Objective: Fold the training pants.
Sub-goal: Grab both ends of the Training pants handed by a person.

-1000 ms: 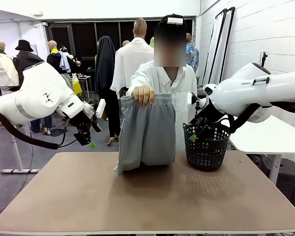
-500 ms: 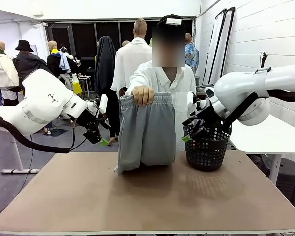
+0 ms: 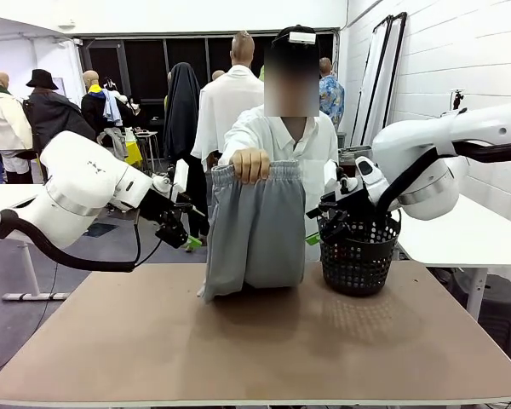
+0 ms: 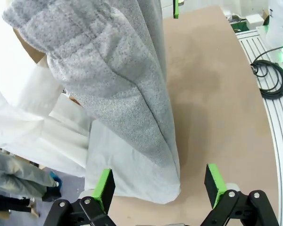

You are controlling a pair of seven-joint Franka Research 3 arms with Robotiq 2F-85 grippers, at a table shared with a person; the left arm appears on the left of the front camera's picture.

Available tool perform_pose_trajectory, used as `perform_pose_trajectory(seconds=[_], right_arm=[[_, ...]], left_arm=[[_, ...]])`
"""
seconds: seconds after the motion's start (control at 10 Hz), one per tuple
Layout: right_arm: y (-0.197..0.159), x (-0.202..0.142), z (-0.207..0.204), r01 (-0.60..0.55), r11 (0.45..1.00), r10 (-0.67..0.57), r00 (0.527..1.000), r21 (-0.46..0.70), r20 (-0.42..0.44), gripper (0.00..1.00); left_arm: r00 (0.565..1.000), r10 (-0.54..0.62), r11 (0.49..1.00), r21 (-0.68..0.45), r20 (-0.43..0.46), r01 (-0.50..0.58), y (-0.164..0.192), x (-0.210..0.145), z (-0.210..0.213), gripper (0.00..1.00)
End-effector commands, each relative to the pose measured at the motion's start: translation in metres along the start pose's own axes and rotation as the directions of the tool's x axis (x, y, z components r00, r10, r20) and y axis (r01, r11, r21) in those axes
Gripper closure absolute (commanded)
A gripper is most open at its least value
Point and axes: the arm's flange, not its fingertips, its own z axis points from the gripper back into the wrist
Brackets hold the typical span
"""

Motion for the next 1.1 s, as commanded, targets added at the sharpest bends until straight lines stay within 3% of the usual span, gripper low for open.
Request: perform_pose_trajectory(seconds=[0.0, 0.2, 0.5, 1.0], right_arm=[[0.002, 0.003, 0.001, -0.006, 1.0, 0.006, 1.0, 0.004, -0.001, 0.0], [0.001, -0.001, 0.0, 0.005, 1.0, -0.005, 1.0, 0.0, -0.009, 0.0], [0.0, -0.001, -0.007, 0.014, 1.0, -0.016, 0.997, 0.025, 0.075, 0.0], [0.003, 0.0, -0.013, -0.042, 0.999, 0.038, 0.982, 0.016, 0.187, 0.0]], left_arm=[[0.999, 0.002, 1.0, 0.01, -0.045, -0.001, 0.003, -0.002, 0.003, 0.0], [1.0, -0.001, 1.0, 0.007, -0.013, 0.001, 0.0, -0.001, 0.001, 0.0], [0.991, 0.031, 0.999, -0.028, 0.133, -0.027, 0.01, -0.005, -0.019, 0.0], [0.986, 0.027, 0.999, -0.029, 0.165, -0.022, 0.012, -0.007, -0.028, 0.0]])
